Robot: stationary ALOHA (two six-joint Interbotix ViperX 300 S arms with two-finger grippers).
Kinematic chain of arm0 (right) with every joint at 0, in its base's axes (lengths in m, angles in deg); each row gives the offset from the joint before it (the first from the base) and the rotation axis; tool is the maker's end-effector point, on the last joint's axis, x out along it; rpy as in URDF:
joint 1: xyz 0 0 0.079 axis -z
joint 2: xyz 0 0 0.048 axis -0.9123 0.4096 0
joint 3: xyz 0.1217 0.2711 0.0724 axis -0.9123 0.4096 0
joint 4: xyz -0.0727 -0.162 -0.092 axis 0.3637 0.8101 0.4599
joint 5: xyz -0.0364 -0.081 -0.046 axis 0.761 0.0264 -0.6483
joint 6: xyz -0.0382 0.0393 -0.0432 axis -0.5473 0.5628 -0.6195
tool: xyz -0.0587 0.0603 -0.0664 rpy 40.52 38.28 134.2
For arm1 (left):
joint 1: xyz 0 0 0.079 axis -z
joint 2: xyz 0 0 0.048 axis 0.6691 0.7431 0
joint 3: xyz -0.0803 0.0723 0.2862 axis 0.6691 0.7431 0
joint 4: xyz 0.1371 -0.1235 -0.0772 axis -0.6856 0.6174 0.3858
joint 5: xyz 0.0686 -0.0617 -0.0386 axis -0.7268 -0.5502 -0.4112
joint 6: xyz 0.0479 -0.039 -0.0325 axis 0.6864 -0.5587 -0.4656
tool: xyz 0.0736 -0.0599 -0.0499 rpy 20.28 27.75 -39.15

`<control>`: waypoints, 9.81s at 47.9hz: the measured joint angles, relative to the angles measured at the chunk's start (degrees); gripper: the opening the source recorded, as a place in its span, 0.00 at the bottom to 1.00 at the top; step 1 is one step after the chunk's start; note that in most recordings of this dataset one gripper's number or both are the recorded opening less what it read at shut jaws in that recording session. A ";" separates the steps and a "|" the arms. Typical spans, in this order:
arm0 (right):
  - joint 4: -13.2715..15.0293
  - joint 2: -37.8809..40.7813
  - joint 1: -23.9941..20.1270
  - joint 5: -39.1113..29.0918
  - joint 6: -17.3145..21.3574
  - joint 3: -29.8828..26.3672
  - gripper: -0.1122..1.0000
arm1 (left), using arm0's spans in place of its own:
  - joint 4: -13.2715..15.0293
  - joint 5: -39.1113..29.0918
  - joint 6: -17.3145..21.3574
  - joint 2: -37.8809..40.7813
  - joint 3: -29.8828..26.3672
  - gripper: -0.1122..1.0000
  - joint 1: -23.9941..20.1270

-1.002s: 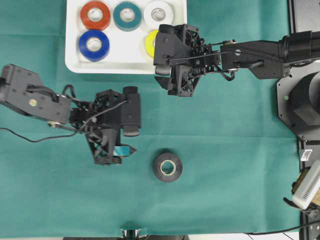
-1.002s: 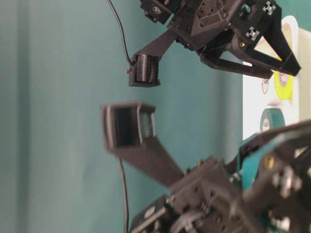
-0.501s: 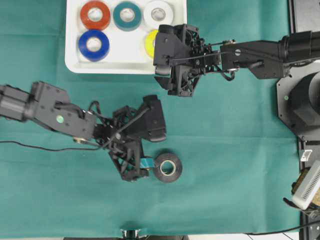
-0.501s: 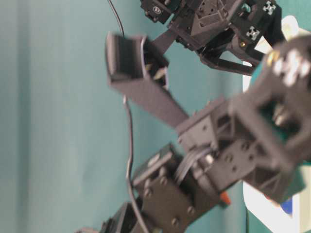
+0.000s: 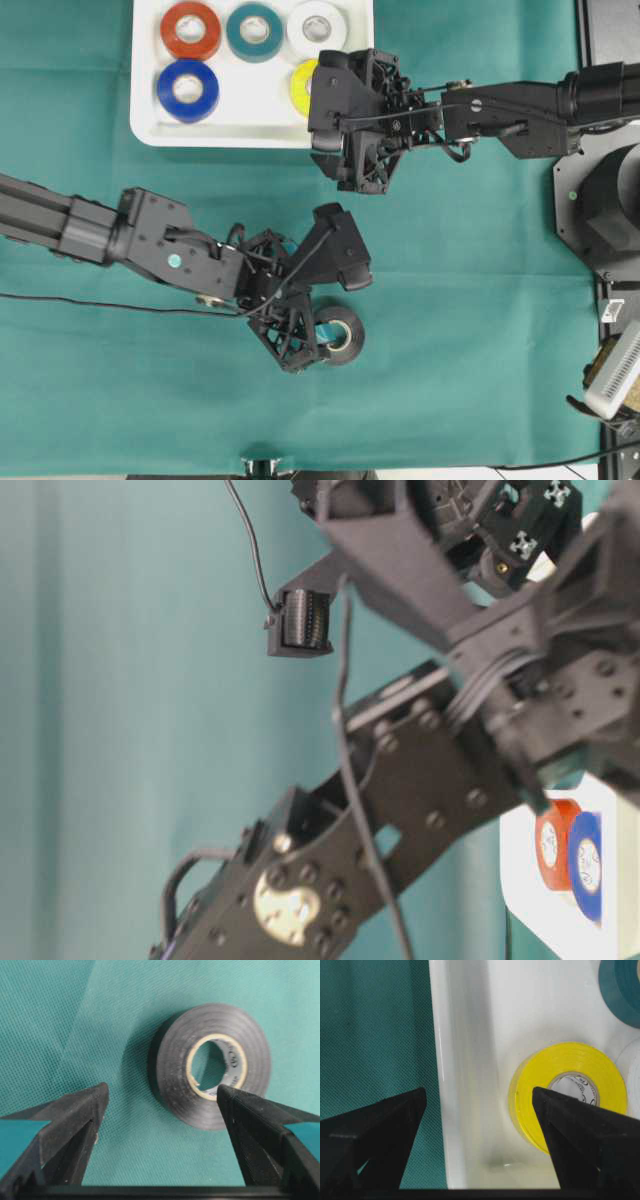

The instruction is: Put the tape alternately from left to right into the white case.

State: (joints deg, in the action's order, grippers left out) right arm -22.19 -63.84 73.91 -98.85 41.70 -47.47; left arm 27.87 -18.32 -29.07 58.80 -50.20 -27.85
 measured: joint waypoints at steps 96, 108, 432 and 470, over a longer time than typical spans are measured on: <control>0.09 0.00 0.09 1.05 0.35 1.14 0.81 | -0.26 -10.72 0.00 -2.64 -4.75 0.33 0.62; 0.00 0.00 0.09 1.05 0.35 1.41 0.81 | -0.26 -12.92 0.35 -4.39 -4.39 0.33 0.62; 0.00 -18.90 -4.92 22.59 0.62 20.65 0.81 | -0.35 27.86 30.59 -52.56 57.74 0.93 -7.65; 0.00 -20.21 -4.92 22.59 0.62 20.74 0.81 | -0.44 27.86 30.76 -53.17 58.18 0.93 -7.73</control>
State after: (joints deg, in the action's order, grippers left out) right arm -22.19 -84.06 68.99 -76.27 42.31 -26.73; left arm 27.43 9.54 1.69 5.63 7.98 -35.59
